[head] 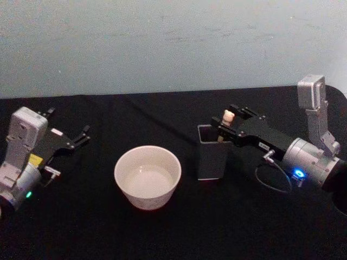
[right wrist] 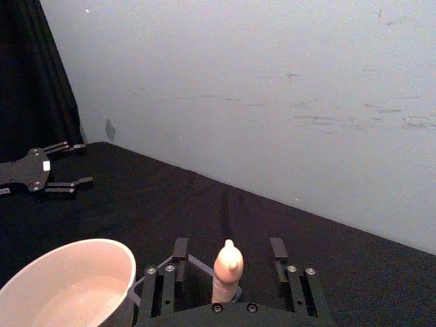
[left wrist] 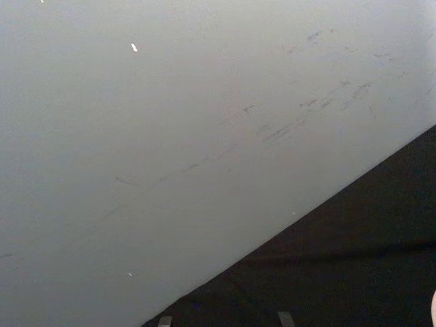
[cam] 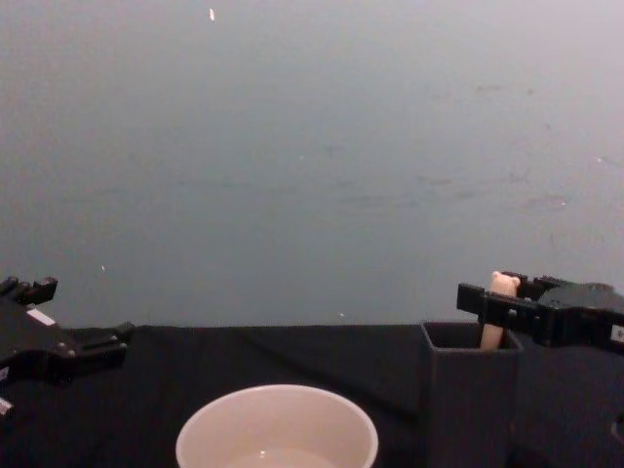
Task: Pick up the stirring spoon with one hand, stir inside the cup, then place it back in its original position.
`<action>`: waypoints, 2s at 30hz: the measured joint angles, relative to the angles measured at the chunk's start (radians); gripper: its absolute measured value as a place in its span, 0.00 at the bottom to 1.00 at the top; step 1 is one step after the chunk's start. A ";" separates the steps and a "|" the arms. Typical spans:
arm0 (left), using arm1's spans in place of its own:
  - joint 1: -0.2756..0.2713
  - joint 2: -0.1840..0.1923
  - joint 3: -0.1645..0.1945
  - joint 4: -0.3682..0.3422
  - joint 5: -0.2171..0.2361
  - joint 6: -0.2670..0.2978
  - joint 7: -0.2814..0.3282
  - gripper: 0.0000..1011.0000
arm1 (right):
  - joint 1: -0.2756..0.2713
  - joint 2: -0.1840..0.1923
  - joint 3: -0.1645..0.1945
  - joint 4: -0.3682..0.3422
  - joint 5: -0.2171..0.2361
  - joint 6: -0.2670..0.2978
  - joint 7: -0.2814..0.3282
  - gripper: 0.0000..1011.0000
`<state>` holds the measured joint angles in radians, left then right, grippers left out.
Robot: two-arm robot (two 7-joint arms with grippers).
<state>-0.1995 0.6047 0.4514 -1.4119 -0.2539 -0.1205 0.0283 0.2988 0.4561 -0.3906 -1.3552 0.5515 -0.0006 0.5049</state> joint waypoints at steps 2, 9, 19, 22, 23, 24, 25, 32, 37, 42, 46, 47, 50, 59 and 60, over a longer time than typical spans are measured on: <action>0.000 0.000 0.000 0.000 0.000 0.000 0.000 0.99 | 0.000 0.000 0.000 0.000 0.000 0.000 0.000 0.70; 0.000 0.000 0.000 0.000 0.000 0.000 0.000 0.99 | 0.000 0.000 0.000 -0.001 0.001 0.001 0.000 0.48; 0.000 0.000 0.000 0.000 0.000 0.000 0.000 0.99 | 0.000 0.000 0.000 -0.001 0.002 0.001 0.000 0.21; 0.000 0.000 0.000 0.000 0.000 0.000 0.000 0.99 | 0.000 0.000 0.000 -0.001 0.002 0.001 0.000 0.21; 0.000 0.000 0.000 0.000 0.000 0.000 0.000 0.99 | 0.000 0.000 0.000 -0.001 0.002 0.001 0.000 0.21; 0.000 0.000 0.000 0.000 0.000 0.000 0.000 0.99 | 0.000 0.000 0.000 -0.001 0.002 0.001 0.000 0.21; 0.000 0.000 0.000 0.000 0.000 0.000 0.000 0.99 | 0.000 0.000 0.000 -0.001 0.002 0.001 0.000 0.21; 0.000 0.000 0.000 0.000 0.000 0.000 0.000 0.99 | -0.011 -0.001 -0.001 -0.024 -0.022 -0.018 -0.001 0.21; 0.000 0.000 0.000 0.000 0.000 0.000 0.000 0.99 | -0.020 0.002 0.010 -0.054 -0.037 -0.042 -0.001 0.21; 0.000 0.000 0.000 0.000 0.000 0.000 0.000 0.99 | -0.026 0.009 0.021 -0.083 -0.050 -0.070 0.005 0.21; 0.000 0.000 0.000 0.000 0.000 0.000 0.000 0.99 | -0.034 0.016 0.039 -0.120 -0.052 -0.102 0.017 0.21; 0.000 0.000 0.000 0.000 0.000 0.000 0.000 0.99 | -0.036 0.017 0.043 -0.126 -0.051 -0.108 0.020 0.21; 0.000 0.000 0.000 0.000 0.000 0.000 0.000 0.99 | -0.041 0.018 0.060 -0.152 -0.041 -0.134 0.029 0.21; 0.000 0.000 0.000 0.000 0.000 0.000 0.000 0.99 | -0.042 0.007 0.091 -0.197 0.003 -0.189 0.059 0.21; 0.000 0.000 0.000 0.000 0.000 0.000 0.000 0.99 | -0.037 0.001 0.090 -0.198 0.006 -0.196 0.062 0.21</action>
<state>-0.1995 0.6047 0.4514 -1.4120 -0.2539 -0.1205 0.0283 0.2621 0.4572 -0.3002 -1.5530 0.5573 -0.1965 0.5672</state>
